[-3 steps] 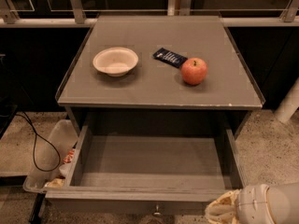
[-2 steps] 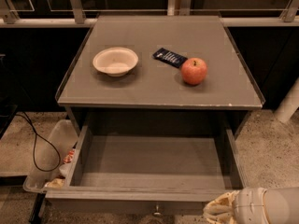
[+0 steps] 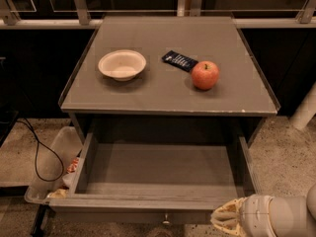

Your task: Close top drawer

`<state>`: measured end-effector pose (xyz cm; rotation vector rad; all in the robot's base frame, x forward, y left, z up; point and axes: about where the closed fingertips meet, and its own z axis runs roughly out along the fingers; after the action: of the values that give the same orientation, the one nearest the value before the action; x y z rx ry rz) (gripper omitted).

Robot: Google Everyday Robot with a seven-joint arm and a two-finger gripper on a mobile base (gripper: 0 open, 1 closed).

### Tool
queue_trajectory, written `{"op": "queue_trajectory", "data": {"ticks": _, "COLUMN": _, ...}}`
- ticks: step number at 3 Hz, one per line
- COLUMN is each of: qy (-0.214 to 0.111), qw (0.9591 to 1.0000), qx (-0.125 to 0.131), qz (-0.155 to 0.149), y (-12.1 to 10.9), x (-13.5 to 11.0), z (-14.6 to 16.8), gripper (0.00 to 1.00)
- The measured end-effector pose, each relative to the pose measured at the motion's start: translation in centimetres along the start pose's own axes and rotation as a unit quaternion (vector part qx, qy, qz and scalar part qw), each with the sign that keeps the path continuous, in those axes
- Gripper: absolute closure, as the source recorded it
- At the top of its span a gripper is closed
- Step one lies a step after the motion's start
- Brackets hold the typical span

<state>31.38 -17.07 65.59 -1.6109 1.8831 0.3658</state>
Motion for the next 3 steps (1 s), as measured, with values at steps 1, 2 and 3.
{"op": "queue_trajectory", "data": {"ticks": 1, "qy": 0.000, "qw": 1.0000, "qx": 0.001, "qz": 0.000, "y": -0.04, "x": 0.02, "z": 0.01, "gripper": 0.81}}
{"op": "queue_trajectory", "data": {"ticks": 2, "qy": 0.000, "qw": 1.0000, "qx": 0.001, "qz": 0.000, "y": -0.04, "x": 0.02, "z": 0.01, "gripper": 0.58}}
{"op": "queue_trajectory", "data": {"ticks": 3, "qy": 0.000, "qw": 1.0000, "qx": 0.001, "qz": 0.000, "y": -0.04, "x": 0.01, "z": 0.01, "gripper": 0.34}}
